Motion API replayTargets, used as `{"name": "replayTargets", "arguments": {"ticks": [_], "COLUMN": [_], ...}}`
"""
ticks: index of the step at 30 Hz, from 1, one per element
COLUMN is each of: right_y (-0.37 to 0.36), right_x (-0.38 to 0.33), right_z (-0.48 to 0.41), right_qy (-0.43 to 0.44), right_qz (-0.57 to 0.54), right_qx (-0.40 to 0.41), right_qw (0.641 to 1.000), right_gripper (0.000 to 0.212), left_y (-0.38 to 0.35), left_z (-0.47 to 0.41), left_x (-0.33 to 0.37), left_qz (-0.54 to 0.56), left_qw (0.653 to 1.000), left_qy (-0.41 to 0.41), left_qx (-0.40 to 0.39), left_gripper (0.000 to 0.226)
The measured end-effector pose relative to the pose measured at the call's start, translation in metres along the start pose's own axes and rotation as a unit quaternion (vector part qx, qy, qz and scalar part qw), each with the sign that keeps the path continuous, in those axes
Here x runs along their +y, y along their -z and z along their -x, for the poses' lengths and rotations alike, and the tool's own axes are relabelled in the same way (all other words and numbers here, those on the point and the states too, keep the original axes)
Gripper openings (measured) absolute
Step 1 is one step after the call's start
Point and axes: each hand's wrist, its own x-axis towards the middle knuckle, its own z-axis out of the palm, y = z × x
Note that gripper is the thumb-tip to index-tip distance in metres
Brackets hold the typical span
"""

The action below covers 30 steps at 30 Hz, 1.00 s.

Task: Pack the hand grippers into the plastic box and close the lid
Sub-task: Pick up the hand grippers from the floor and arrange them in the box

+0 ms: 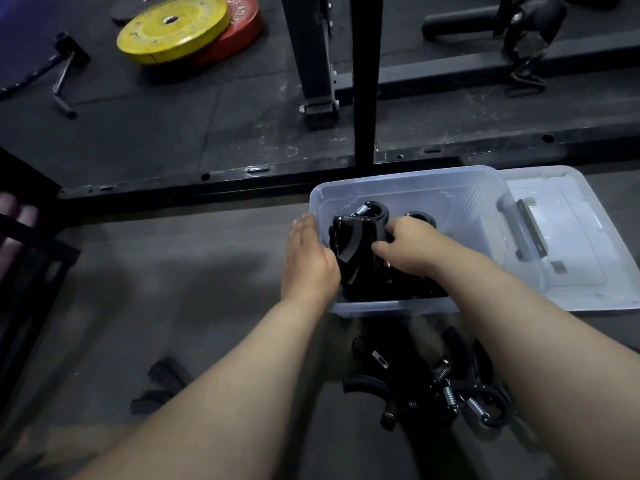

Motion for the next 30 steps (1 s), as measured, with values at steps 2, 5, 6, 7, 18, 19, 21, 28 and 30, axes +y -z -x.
{"name": "replayTargets", "arguments": {"ticks": [2,5,6,7,18,19,21,28,30], "right_y": [0.004,0.005,0.005,0.004,-0.025,-0.027,-0.030,-0.031,-0.028], "right_x": [0.002,0.001,0.000,-0.003,-0.016,-0.016,-0.015,-0.011,-0.015], "right_z": [-0.002,0.001,0.002,0.005,0.009,0.009,0.008,0.007,0.006], "right_qy": [-0.018,-0.021,-0.013,-0.005,-0.009,-0.020,-0.031,-0.032,-0.046], "right_qz": [-0.049,-0.061,-0.046,-0.030,0.079,0.081,0.086,0.098,0.098], "right_qx": [-0.003,-0.008,-0.017,-0.025,0.011,0.018,0.031,0.025,0.014], "right_qw": [0.999,0.998,0.999,0.999,0.997,0.996,0.995,0.994,0.994], "right_gripper": [0.024,0.024,0.022,0.022,0.057,0.054,0.050,0.058,0.060], "left_y": [0.001,-0.001,-0.002,-0.003,0.002,0.002,0.001,0.003,0.003], "left_z": [0.000,0.002,0.001,0.001,0.001,0.002,0.002,0.001,0.001], "left_x": [0.001,-0.002,-0.004,-0.005,-0.003,-0.003,-0.003,-0.005,-0.005], "left_qz": [0.005,0.008,0.001,-0.011,0.006,0.010,0.013,0.031,0.026], "left_qw": [1.000,1.000,0.999,0.999,0.999,0.999,0.999,0.998,0.998], "left_qy": [-0.005,-0.026,-0.032,-0.033,-0.027,-0.027,-0.027,-0.033,-0.033], "left_qx": [0.004,0.007,0.005,0.002,-0.040,-0.040,-0.040,-0.044,-0.046], "left_gripper": [0.059,0.050,0.041,0.032,0.035,0.036,0.036,0.038,0.040]}}
